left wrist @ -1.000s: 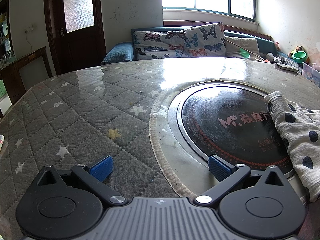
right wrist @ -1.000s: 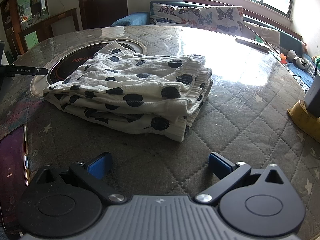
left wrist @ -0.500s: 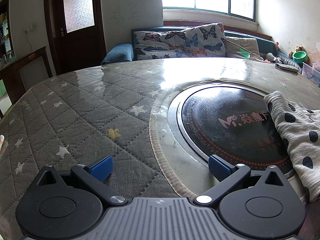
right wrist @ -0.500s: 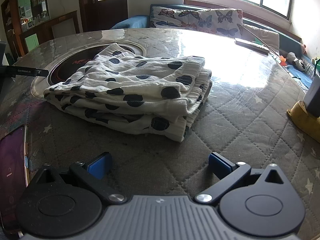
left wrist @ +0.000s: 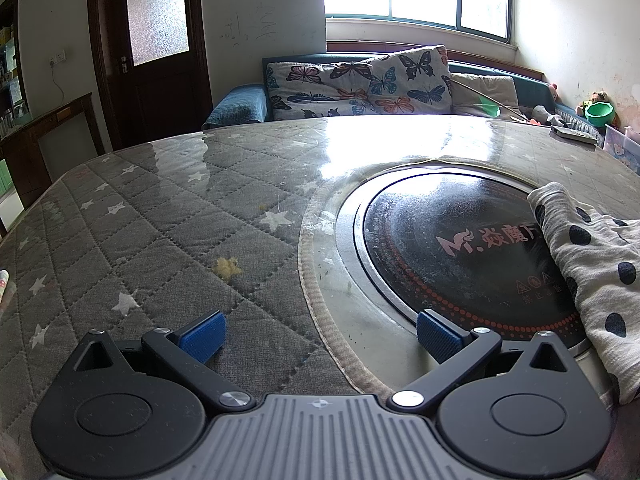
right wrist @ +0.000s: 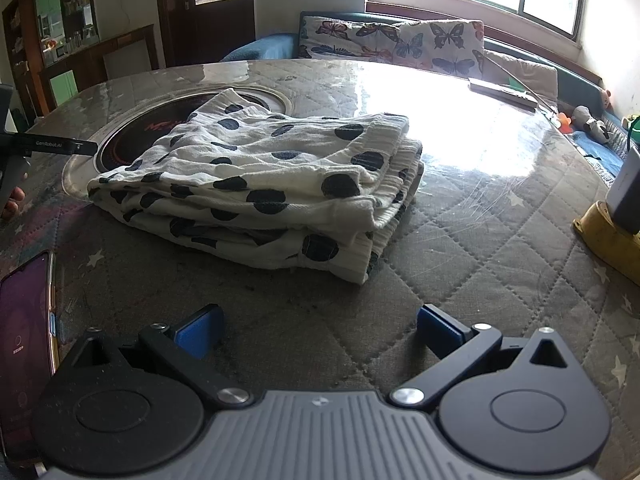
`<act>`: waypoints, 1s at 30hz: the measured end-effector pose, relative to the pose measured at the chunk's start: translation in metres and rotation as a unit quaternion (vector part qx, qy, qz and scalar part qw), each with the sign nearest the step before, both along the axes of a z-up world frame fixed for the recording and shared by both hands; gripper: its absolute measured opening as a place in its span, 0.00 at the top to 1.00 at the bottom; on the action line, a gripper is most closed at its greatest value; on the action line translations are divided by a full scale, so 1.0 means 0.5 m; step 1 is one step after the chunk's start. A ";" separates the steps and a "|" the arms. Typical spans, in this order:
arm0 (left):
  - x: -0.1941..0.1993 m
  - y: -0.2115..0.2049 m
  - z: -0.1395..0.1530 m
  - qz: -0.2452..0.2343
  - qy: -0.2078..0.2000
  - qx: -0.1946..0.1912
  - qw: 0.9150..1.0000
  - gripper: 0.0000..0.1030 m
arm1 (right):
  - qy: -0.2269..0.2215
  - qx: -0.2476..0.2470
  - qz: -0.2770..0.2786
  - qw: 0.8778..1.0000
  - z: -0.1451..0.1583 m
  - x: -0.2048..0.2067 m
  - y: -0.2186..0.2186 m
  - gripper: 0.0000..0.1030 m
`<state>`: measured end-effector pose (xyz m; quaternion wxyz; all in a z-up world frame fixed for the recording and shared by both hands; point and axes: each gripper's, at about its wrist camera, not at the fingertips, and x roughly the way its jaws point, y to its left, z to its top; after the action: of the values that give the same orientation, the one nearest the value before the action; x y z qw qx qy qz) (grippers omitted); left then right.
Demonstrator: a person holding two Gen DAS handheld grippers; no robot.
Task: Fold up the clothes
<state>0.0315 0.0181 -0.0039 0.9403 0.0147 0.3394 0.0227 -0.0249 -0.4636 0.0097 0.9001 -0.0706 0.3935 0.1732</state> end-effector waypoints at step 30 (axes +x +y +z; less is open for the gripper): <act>-0.024 -0.114 0.094 -0.031 0.052 -0.028 0.998 0.00 | -0.093 -0.049 0.220 0.970 0.123 -0.039 0.181 0.17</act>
<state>0.0194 -0.0387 0.0431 0.9215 0.0001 0.3880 -0.0163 -0.0442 -0.3729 0.0711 0.8679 -0.2154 0.2907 0.3402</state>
